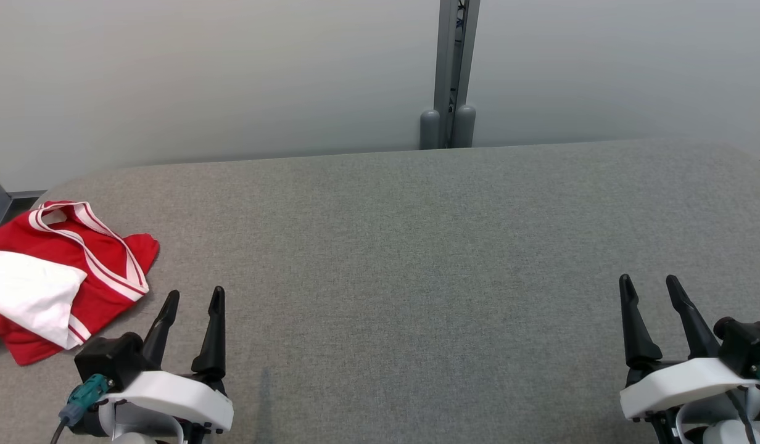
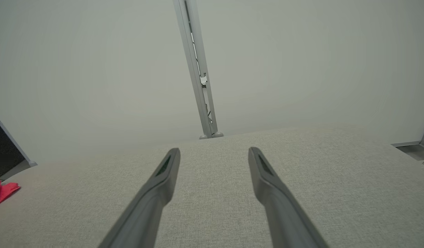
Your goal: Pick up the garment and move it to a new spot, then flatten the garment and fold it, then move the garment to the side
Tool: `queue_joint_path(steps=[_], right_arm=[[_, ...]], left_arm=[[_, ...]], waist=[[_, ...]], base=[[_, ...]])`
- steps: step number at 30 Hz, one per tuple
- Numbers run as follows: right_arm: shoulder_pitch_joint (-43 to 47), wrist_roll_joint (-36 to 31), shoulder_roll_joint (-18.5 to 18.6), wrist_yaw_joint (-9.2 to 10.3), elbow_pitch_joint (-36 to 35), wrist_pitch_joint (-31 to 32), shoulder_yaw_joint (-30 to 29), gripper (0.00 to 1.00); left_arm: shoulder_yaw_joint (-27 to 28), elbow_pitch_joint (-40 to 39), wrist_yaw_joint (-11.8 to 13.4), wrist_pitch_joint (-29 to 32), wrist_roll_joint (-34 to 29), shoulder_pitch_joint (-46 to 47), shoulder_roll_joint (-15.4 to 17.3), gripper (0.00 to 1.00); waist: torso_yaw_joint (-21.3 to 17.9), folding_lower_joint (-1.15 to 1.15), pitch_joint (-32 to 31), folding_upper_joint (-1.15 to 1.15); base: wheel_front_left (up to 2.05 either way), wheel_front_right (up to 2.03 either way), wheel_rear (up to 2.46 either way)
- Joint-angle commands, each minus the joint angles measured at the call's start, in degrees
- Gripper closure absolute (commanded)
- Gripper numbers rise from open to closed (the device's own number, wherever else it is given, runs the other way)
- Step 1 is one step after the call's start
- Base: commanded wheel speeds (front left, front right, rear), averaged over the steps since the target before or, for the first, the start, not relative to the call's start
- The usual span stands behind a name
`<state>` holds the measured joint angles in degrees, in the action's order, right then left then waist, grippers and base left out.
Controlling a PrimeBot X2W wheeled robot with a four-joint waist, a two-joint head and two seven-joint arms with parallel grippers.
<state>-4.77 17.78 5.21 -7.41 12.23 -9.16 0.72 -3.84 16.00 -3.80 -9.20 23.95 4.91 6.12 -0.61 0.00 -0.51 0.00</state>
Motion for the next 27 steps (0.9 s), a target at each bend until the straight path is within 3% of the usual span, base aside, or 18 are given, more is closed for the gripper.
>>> queue_joint_path(steps=[1, 27], right_arm=[[-1.0, -1.6, 0.2, -0.10, -0.1, -0.7, 0.1, 0.00], [-0.6, -10.7, -0.9, -0.12, 2.5, -4.1, 0.3, 0.00]], left_arm=[[-0.2, -0.2, 0.4, -0.6, -1.6, 1.2, 0.5, 0.00], [-1.0, 2.5, 0.8, -4.0, -11.5, 1.6, 0.2, 0.00]], waist=[[0.0, 0.00, 0.0, 0.00], [-0.1, 0.00, 0.1, 0.00]], base=[[0.00, 0.00, 0.00], [0.00, 0.00, 0.00]])
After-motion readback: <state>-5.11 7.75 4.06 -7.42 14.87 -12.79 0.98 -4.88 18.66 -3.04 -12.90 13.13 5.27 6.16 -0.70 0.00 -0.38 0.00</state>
